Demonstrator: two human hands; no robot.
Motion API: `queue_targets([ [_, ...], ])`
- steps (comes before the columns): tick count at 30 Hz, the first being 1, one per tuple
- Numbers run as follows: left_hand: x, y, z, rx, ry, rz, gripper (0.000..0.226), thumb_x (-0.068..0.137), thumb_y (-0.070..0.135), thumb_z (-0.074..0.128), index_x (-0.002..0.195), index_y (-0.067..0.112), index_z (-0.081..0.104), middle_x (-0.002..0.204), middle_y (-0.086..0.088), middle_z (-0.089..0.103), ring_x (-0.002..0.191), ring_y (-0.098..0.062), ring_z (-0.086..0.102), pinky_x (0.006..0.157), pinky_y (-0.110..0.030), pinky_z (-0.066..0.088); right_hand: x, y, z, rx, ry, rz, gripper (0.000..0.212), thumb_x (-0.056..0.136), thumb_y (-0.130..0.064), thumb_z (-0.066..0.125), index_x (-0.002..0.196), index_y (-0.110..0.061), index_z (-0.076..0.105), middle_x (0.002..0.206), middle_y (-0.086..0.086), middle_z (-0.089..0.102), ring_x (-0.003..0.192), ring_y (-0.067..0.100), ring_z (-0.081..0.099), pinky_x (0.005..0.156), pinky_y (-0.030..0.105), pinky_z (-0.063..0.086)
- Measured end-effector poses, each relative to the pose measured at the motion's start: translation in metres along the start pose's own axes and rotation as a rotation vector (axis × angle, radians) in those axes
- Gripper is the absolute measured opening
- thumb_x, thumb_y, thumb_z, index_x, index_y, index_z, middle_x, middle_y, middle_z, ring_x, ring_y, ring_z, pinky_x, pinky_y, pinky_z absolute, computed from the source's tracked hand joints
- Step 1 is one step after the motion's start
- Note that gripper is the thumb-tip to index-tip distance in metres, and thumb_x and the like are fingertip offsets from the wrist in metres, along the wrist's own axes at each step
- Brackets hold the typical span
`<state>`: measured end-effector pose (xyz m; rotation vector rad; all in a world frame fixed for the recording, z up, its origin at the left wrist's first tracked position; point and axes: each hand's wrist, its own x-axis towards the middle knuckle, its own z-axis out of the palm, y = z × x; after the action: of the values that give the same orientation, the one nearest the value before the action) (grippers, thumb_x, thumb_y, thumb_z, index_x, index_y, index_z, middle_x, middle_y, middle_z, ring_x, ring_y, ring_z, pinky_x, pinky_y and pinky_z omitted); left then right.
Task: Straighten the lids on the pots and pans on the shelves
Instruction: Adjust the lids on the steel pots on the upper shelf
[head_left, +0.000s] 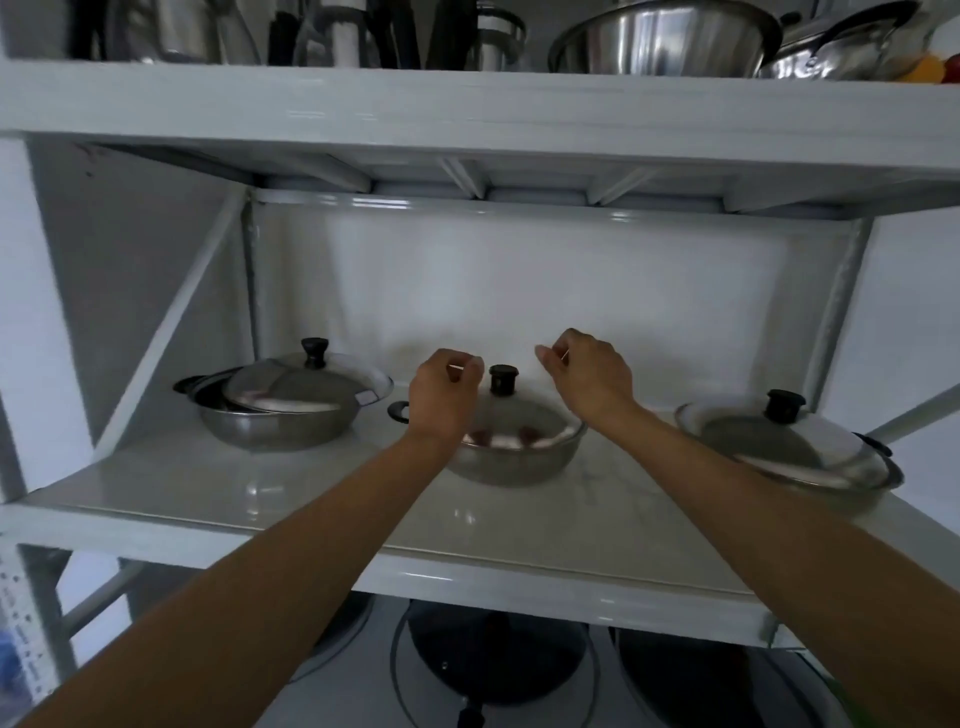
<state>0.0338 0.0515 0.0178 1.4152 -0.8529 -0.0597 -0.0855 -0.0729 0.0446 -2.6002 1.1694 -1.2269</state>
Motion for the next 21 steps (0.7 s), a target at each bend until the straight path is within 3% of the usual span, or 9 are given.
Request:
queue_targets([
  [6,-0.002,-0.008,-0.055,-0.062,0.063,-0.014,0.020,0.095,0.020,0.056,0.105,0.005,0.064,0.091,-0.007,0.066,0.081,-0.022,0.061,0.079,-0.036,0.053,-0.002,-0.063,0.032,0.058,-0.060,-0.076,0.039,0.095,-0.049,0.045,0.095,-0.014,0.062,0.094,0.005,0.070,0.088,0.027,0.063,0.071,0.034,0.048],
  [10,-0.002,-0.023,-0.100,-0.070,0.119,-0.028,0.021,0.095,0.020,0.056,0.104,0.004,0.066,0.087,-0.009,0.066,0.075,-0.018,0.059,0.064,-0.026,0.047,0.000,-0.105,0.054,0.093,-0.101,-0.119,0.042,0.095,-0.046,0.046,0.093,-0.008,0.064,0.090,0.008,0.071,0.084,0.029,0.064,0.071,0.036,0.050],
  [15,-0.004,-0.044,-0.162,-0.068,0.169,-0.062,0.016,0.095,0.018,0.055,0.095,0.009,0.069,0.077,-0.004,0.064,0.075,-0.021,0.059,0.070,-0.032,0.047,0.007,-0.153,0.091,0.216,-0.203,-0.133,0.045,0.095,-0.041,0.049,0.092,0.000,0.066,0.091,0.017,0.071,0.086,0.034,0.065,0.077,0.043,0.054],
  [21,-0.003,-0.054,-0.221,-0.008,0.145,-0.062,0.021,0.096,0.023,0.055,0.109,0.010,0.065,0.095,-0.011,0.069,0.085,-0.024,0.063,0.073,-0.032,0.050,0.024,-0.196,0.140,0.240,-0.275,-0.088,0.040,0.094,-0.043,0.052,0.101,-0.005,0.064,0.102,0.011,0.070,0.094,0.028,0.064,0.080,0.037,0.050],
])
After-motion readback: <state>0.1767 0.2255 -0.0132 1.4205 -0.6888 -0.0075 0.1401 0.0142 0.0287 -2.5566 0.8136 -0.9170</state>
